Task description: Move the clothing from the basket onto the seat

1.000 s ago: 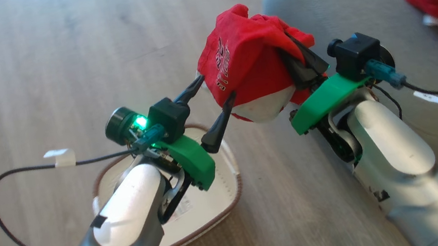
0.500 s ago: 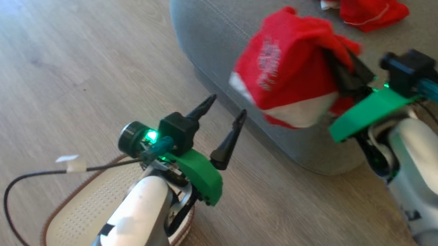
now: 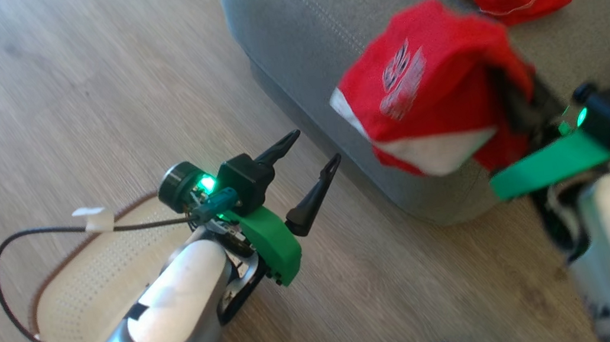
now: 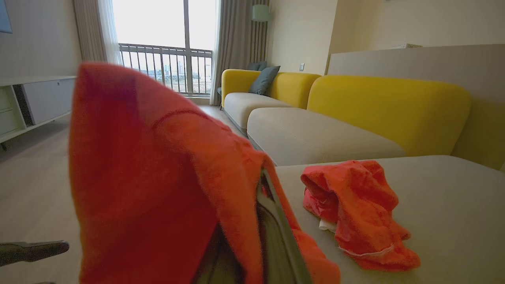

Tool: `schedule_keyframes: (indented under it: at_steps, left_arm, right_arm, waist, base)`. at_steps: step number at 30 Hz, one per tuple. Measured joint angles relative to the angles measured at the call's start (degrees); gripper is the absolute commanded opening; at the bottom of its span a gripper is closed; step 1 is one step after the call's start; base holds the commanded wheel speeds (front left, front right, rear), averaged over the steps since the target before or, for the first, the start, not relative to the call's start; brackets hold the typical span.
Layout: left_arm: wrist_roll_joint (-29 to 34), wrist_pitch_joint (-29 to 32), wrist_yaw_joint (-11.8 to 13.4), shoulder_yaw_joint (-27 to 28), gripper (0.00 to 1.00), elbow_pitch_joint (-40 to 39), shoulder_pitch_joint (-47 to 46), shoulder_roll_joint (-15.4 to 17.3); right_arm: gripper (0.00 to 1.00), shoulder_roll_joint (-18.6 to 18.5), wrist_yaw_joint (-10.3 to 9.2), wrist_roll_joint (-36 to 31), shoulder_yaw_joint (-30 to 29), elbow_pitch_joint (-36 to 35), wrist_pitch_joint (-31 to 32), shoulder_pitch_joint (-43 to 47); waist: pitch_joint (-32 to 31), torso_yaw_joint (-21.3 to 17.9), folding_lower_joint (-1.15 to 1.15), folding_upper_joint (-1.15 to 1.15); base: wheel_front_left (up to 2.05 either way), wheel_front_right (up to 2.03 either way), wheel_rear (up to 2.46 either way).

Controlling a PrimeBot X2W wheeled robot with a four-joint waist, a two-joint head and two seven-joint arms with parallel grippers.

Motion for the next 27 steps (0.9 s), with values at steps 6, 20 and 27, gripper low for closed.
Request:
schedule_keyframes:
  at_steps: [6, 20, 27]
  left_arm:
    - [0.03, 1.57, 0.01, -0.53, 1.0, -3.54, -1.03, 3.56]
    - [1.23, 7.64, 1.38, -0.19, 1.0, -18.83, -2.22, 12.11]
    - [1.71, 8.49, 1.24, -0.4, 1.0, -23.64, -3.96, 14.57]
  right_arm:
    - [0.0, -5.71, 0.0, -1.36, -2.23, -1.69, 3.11, -11.8]
    - [0.0, -16.33, 0.01, -3.44, -13.05, 7.53, 11.06, -40.63]
    - [0.0, -23.77, 0.01, -8.98, -23.87, 14.11, 16.31, -48.49]
  waist:
    - [4.42, -0.09, 0.01, 0.0]
    - [17.04, 2.09, 0.02, 0.0]
    - [23.2, 5.85, 0.01, 0.0]
  base:
    - [0.0, 0.0, 0.0]
    - [0.0, 0.0, 0.0]
    - [0.0, 0.0, 0.0]
